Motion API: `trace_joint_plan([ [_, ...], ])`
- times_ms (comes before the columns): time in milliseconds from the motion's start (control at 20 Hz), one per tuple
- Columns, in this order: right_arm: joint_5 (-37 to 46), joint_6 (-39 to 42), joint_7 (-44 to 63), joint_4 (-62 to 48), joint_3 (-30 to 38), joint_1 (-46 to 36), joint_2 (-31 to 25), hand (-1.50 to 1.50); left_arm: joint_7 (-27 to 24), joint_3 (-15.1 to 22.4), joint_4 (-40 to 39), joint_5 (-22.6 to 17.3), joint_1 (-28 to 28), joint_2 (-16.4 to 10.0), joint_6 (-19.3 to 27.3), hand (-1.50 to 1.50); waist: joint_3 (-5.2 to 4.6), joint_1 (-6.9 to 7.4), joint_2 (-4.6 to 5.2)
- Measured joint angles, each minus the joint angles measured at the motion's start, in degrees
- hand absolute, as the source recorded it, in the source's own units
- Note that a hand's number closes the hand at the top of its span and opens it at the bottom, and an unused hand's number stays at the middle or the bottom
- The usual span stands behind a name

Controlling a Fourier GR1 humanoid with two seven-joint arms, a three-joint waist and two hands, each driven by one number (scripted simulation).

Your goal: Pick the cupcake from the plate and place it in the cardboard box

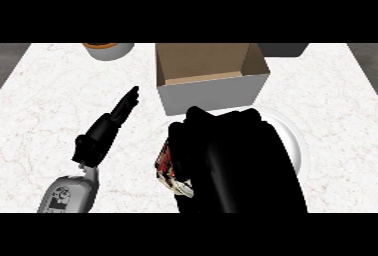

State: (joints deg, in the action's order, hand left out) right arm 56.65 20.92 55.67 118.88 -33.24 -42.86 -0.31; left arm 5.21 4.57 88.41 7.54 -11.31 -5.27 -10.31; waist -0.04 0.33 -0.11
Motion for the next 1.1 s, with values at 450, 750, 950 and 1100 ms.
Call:
trace_joint_plan([
  [450, -4.93, -3.99, -4.12, -16.26, 12.39, -11.03, 0.23, 1.50, 0.44, 0.21, 0.39, 0.55, -0.05, 0.35, -0.30, 0.00, 0.01, 0.21, 0.14],
  [750, -3.49, -9.11, -9.21, -27.71, 17.62, -14.89, 0.10, 1.50, 0.56, 0.74, 0.58, 1.42, 0.02, 1.25, 0.33, 0.00, 0.02, 0.23, 0.18],
  [950, -2.05, -10.97, -13.30, -34.63, 19.89, -16.51, -1.15, 1.50, -0.95, 0.63, -0.27, 1.83, 0.56, 1.31, 0.43, 0.00, 0.02, 0.22, 0.20],
  [1100, -0.23, -14.31, -17.33, -41.07, 19.95, -16.31, -1.43, 1.50, -0.59, 0.41, -1.28, 1.91, -0.70, 1.68, 0.58, 0.00, 0.02, 0.27, 0.28],
])
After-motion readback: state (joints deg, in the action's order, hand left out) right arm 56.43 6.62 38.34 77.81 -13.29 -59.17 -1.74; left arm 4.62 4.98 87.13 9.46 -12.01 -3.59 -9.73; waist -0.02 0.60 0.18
